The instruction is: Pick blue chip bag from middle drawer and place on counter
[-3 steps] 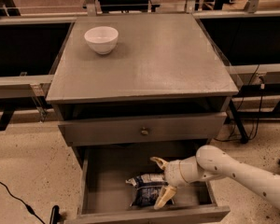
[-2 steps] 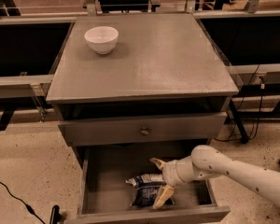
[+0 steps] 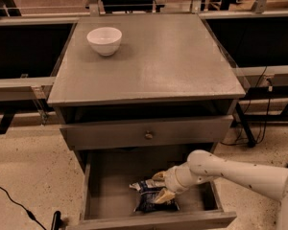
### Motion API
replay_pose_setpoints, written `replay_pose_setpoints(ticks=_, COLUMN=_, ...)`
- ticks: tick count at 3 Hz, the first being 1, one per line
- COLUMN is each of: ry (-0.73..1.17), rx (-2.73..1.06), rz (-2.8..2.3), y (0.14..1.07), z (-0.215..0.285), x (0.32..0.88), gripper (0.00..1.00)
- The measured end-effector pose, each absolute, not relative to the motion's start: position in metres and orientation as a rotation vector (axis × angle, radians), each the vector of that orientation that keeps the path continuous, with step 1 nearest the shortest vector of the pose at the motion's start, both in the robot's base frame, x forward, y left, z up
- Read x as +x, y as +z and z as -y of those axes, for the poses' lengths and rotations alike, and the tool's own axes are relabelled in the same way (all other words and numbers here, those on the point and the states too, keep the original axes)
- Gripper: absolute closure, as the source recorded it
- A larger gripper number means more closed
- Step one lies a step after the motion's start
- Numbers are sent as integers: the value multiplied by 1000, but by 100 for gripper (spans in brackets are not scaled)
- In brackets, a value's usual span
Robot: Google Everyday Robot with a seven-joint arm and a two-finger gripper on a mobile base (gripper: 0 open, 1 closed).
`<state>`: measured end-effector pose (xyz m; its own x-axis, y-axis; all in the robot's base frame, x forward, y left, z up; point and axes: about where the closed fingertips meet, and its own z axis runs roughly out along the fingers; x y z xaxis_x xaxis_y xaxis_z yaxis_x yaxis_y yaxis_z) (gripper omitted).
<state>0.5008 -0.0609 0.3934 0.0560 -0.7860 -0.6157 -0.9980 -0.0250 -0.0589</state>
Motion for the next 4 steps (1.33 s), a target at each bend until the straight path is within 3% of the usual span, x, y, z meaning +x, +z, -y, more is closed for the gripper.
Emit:
replay_pose_setpoints(ticks=1, ry=565, rx=-1892, rz=-1789, y=376, z=65, x=503, gripper=44)
replay_pose_setpoints(ticks=3, ry=580, rx=-1872, rz=-1703, y=384, z=65, x=503, gripper=85)
replay_pose_setpoints(ticks=4, ry=602, rx=-1865, rz=-1628, y=397, z=59, x=501, gripper=100)
